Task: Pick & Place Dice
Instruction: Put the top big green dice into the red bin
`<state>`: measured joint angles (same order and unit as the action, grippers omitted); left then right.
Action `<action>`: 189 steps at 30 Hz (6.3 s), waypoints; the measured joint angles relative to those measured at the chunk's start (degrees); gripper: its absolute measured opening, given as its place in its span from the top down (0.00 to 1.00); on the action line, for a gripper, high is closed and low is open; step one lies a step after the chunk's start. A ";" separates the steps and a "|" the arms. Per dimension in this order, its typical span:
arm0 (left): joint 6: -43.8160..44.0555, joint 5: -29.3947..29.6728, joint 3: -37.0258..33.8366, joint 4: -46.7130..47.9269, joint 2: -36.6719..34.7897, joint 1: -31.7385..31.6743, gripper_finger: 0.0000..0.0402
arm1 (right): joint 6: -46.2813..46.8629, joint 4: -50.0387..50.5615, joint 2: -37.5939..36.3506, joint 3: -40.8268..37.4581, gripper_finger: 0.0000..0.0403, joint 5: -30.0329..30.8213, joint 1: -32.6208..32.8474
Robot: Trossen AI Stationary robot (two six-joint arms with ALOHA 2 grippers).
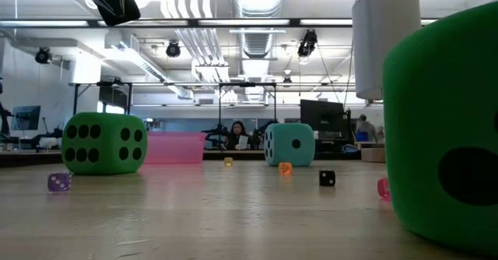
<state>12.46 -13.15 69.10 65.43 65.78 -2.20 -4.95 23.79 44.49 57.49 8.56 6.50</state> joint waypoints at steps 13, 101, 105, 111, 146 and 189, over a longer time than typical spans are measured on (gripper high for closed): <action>-2.13 0.00 0.00 0.42 0.00 -0.02 0.90 | 0.00 -0.02 -0.02 0.02 0.98 0.07 0.00; -16.63 9.10 -19.17 -14.05 10.25 1.99 0.01 | 0.00 -0.03 -0.03 0.02 0.98 0.11 -0.02; -16.58 9.09 -18.24 -12.80 10.12 1.99 0.01 | 0.00 -0.02 -0.04 0.02 0.98 0.09 -0.02; -17.02 10.77 -16.11 -10.41 10.08 1.99 0.01 | 0.00 -0.03 -0.02 0.02 0.98 0.04 0.00; -15.06 9.15 -19.97 -14.06 10.19 2.32 0.01 | 0.00 -0.04 -0.04 0.02 0.98 0.07 -0.01; -9.58 9.55 -26.74 -21.71 10.34 4.08 0.01 | 0.00 -0.04 -0.02 0.02 0.98 0.09 -0.02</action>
<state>2.89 -3.60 42.36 43.72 76.12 1.88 -4.95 23.75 44.46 57.52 8.64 6.48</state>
